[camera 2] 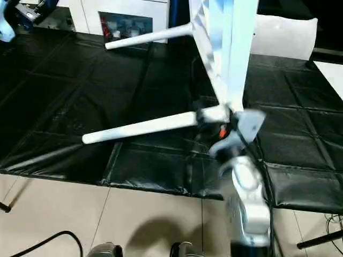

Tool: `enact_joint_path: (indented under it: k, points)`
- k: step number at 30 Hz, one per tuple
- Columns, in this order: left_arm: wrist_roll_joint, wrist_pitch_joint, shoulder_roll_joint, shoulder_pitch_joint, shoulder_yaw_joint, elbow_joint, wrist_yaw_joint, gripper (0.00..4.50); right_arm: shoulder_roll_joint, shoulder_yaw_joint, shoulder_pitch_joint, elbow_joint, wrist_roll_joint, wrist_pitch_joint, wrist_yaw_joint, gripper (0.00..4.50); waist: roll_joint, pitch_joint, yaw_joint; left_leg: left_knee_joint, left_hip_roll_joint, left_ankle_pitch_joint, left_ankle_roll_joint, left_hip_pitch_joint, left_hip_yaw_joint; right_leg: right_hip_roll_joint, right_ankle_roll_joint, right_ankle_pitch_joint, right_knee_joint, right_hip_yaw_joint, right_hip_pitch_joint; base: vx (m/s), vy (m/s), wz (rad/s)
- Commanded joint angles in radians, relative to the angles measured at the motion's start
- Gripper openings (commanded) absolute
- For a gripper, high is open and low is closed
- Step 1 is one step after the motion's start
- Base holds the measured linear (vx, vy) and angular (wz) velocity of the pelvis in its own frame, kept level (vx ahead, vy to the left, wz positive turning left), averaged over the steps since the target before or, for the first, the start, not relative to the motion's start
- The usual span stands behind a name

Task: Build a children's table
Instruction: Flip table

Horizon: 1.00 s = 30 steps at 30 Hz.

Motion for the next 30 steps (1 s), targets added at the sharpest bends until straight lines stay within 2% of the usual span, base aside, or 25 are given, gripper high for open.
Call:
enact_joint_path:
  k: [1, 4, 10, 14, 15, 16, 18, 20, 22, 25, 26, 28, 30]
  points:
    - [-0.107, 0.03, -0.05, -0.007, 0.076, 0.002, 0.056, 2.87, -0.007, 0.003, 0.017, -0.018, 0.012, 0.022, 0.022, 4.5, -0.009, -0.059, -0.006, -0.071, 0.039, -0.152, 0.031, 0.003, -0.01, -0.07, -0.082, -0.328, -0.078, 0.054, 0.061, 0.0, 0.0, 0.0]
    - [-0.106, 0.033, -0.052, -0.01, 0.076, 0.005, 0.048, 2.87, -0.006, -0.015, 0.038, 0.001, 0.028, 0.079, 0.003, 4.5, -0.01, -0.058, -0.005, -0.072, 0.038, -0.153, 0.023, 0.003, -0.011, -0.07, -0.074, -0.357, -0.08, 0.054, 0.06, 0.0, 0.0, 0.0]
    - [-0.103, 0.038, -0.058, -0.011, 0.076, 0.005, 0.034, 2.87, -0.011, -0.054, 0.03, 0.077, 0.09, 0.224, -0.059, 4.5, -0.008, -0.061, -0.005, -0.071, 0.035, -0.141, 0.019, 0.001, -0.012, -0.07, -0.074, -0.342, -0.08, 0.053, 0.061, 0.0, 0.0, 0.0]
    - [-0.101, 0.036, -0.06, -0.013, 0.076, 0.009, 0.031, 2.87, 0.008, -0.074, -0.034, 0.183, 0.112, 0.221, -0.048, 4.5, -0.008, -0.061, -0.007, -0.07, 0.035, -0.136, 0.02, 0.0, -0.011, -0.072, -0.088, -0.332, -0.079, 0.052, 0.061, 0.0, 0.0, 0.0]
    - [-0.101, 0.035, -0.06, -0.014, 0.076, 0.01, 0.03, 2.87, 0.014, -0.079, -0.046, 0.197, 0.118, 0.22, -0.047, 4.5, -0.003, -0.061, -0.005, -0.069, 0.035, -0.138, 0.019, 0.002, -0.011, -0.072, -0.088, -0.333, -0.079, 0.053, 0.06, 0.0, 0.0, 0.0]
    - [-0.102, 0.037, -0.062, -0.016, 0.072, 0.01, 0.028, 2.87, 0.031, -0.093, -0.077, 0.23, 0.148, 0.231, -0.036, 4.5, -0.004, -0.061, -0.006, -0.07, 0.037, -0.138, 0.018, 0.003, -0.011, -0.072, -0.09, -0.329, -0.079, 0.053, 0.06, 0.0, 0.0, 0.0]
    - [-0.103, 0.039, -0.065, -0.017, 0.069, 0.011, 0.025, 2.87, 0.045, -0.097, -0.115, 0.27, 0.163, 0.221, -0.013, 4.5, -0.001, -0.064, -0.006, -0.07, 0.039, -0.135, 0.017, 0.005, -0.012, -0.073, -0.101, -0.312, -0.076, 0.052, 0.06, 0.0, 0.0, 0.0]
    - [-0.103, 0.04, -0.067, -0.017, 0.067, 0.011, 0.024, 2.87, 0.051, -0.1, -0.134, 0.29, 0.171, 0.218, -0.003, 4.5, 0.0, -0.065, -0.005, -0.07, 0.04, -0.119, 0.018, 0.004, -0.011, -0.072, -0.12, -0.27, -0.072, 0.053, 0.062, 0.0, 0.0, 0.0]
    - [-0.105, 0.043, -0.07, -0.017, 0.061, 0.011, 0.02, 2.87, 0.077, -0.114, -0.187, 0.351, 0.195, 0.197, 0.02, 4.5, 0.001, -0.068, -0.005, -0.07, 0.041, -0.107, 0.02, 0.004, -0.011, -0.074, -0.138, -0.237, -0.066, 0.053, 0.065, 0.0, 0.0, 0.0]
    - [-0.111, 0.055, -0.079, -0.017, 0.054, 0.004, 0.016, 2.87, 0.119, -0.14, -0.264, 0.468, 0.225, 0.163, 0.052, 4.5, 0.001, -0.068, -0.006, -0.07, 0.04, -0.11, 0.02, 0.005, -0.01, -0.077, -0.16, -0.231, -0.064, 0.054, 0.066, 0.0, 0.0, 0.0]
    - [-0.112, 0.058, -0.081, -0.016, 0.053, 0.002, 0.014, 2.87, 0.129, -0.148, -0.284, 0.505, 0.227, 0.149, 0.06, 4.22, 0.001, -0.067, -0.006, -0.07, 0.041, -0.113, 0.018, 0.005, -0.009, -0.077, -0.163, -0.238, -0.066, 0.055, 0.065, 0.0, 0.0, 0.0]
    - [-0.111, 0.058, -0.082, -0.017, 0.054, 0.003, 0.015, 2.87, 0.139, -0.159, -0.309, 0.552, 0.223, 0.128, 0.054, 4.15, 0.002, -0.068, -0.004, -0.071, 0.042, -0.103, 0.016, 0.005, -0.009, -0.077, -0.165, -0.227, -0.064, 0.055, 0.067, 0.0, 0.0, 0.0]
    - [-0.11, 0.058, -0.082, -0.018, 0.054, 0.005, 0.015, 2.87, 0.16, -0.185, -0.342, 0.597, 0.254, 0.117, 0.064, 4.09, 0.003, -0.068, -0.005, -0.071, 0.042, -0.108, 0.016, 0.006, -0.009, -0.077, -0.168, -0.226, -0.064, 0.055, 0.067, 0.0, 0.0, 0.0]
